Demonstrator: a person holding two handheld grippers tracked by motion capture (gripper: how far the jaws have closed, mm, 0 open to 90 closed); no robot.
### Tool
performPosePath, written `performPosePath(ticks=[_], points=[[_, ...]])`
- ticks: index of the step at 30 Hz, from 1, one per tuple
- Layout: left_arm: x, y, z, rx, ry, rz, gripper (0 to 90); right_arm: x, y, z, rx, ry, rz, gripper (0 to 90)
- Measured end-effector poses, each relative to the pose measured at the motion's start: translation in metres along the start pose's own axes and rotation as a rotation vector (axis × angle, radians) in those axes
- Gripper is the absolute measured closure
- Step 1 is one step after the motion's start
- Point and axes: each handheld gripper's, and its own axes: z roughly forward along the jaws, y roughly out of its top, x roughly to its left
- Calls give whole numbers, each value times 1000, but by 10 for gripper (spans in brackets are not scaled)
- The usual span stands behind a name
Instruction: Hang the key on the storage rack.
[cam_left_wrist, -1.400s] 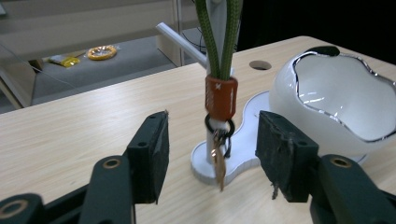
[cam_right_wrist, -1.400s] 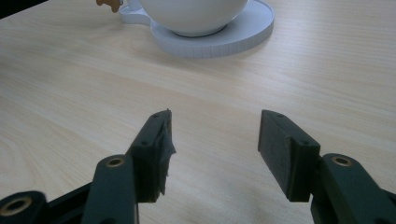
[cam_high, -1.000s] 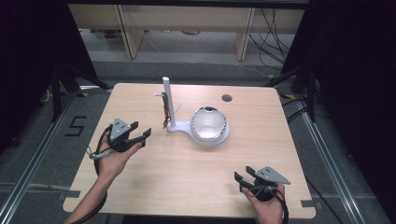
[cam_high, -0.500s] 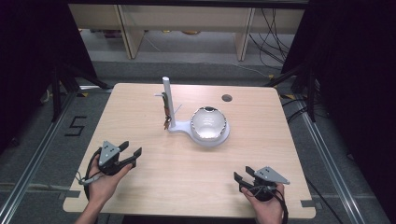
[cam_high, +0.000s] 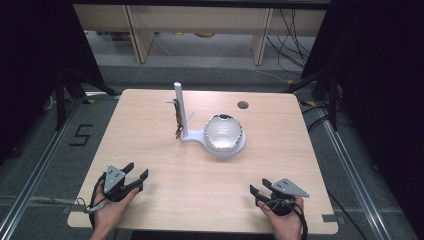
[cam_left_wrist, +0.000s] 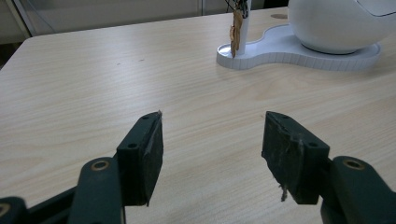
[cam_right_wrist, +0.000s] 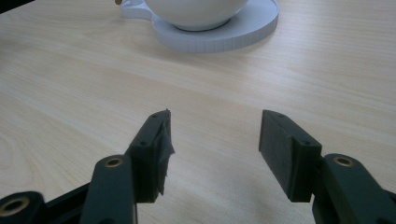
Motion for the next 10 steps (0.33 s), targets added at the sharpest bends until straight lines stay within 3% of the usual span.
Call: performPosePath(ticks=[3,5,6,10], points=[[1,0,-1,-5,10,-9,381,0,0,1,4,14,3,447],[0,0,0,-17,12,-18,379,4,-1,0,4,19,46,447],[0,-1,0,-28,9,-18,380,2,-1,1,2,20,15,447],[-1,0,1,-10,15,-5,375,2,-1,1,4,20,14,446]])
